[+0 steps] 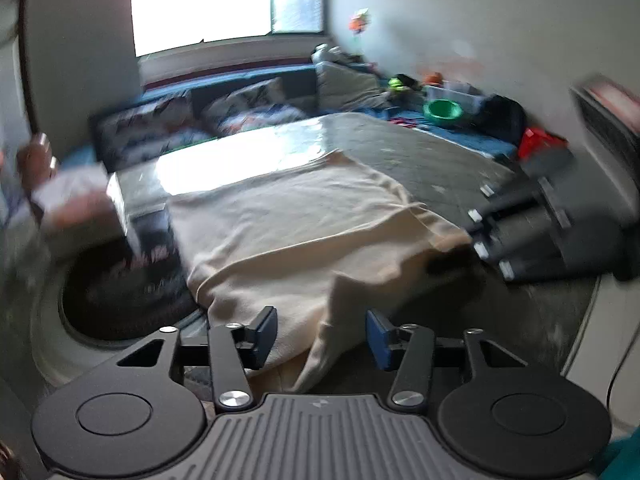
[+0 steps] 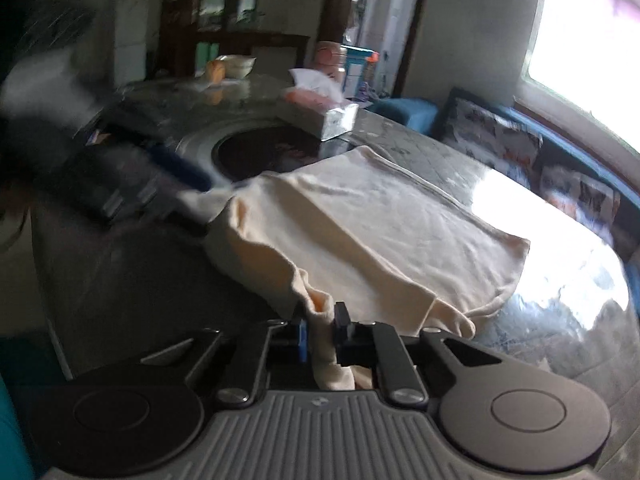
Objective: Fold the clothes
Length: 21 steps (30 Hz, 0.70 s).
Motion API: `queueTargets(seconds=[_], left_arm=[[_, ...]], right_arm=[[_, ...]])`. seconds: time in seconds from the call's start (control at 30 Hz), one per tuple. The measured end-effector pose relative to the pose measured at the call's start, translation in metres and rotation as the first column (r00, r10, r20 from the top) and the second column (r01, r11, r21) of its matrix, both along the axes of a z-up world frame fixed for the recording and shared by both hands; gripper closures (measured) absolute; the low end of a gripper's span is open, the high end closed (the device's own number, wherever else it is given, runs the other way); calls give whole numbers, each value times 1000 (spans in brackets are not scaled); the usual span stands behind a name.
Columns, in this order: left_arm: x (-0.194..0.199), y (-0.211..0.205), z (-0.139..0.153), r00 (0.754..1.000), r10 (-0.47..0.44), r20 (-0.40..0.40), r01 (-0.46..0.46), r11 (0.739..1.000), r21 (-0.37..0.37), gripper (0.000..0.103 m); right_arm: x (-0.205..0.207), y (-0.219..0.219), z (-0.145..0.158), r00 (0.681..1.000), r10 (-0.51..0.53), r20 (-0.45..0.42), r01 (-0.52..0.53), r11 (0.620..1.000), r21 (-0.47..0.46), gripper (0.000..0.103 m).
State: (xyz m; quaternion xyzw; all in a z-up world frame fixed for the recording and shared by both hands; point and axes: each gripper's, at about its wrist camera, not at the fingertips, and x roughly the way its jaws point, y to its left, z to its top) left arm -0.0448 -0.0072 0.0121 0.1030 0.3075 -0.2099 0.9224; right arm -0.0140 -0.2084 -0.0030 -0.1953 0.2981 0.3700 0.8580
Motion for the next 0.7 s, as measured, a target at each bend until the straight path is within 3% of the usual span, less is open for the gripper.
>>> queueTargets(seconds=[0.17, 0.3, 0.4, 0.5, 0.53, 0.6, 0.7], left_arm=[[7, -13, -13, 999, -26, 34, 22, 995, 98, 50], [11, -20, -26, 995, -72, 74, 57, 981, 188, 76], [13, -16, -29, 995, -77, 57, 66, 983, 173, 86], [16, -10, -26, 997, -69, 46, 62, 989, 137, 89], [18, -9, -25, 997, -66, 40, 60, 990, 126, 89], [21, -7, -23, 998, -60, 35, 56, 992, 113, 90], [23, -7, -22, 998, -57, 32, 53, 993, 108, 90]], right_arm=[[19, -1, 9, 998, -37, -47, 40, 997, 65, 94], [21, -1, 7, 997, -38, -60, 42, 997, 68, 94], [14, 0, 1, 998, -21, -65, 24, 998, 54, 93], [4, 0, -8, 999, -7, -44, 9, 999, 32, 87], [0, 1, -12, 1000, 7, -30, -6, 1000, 20, 84], [-8, 3, -19, 1000, 26, 17, -26, 999, -23, 69], [-20, 6, -29, 993, 54, 104, -46, 996, -82, 69]])
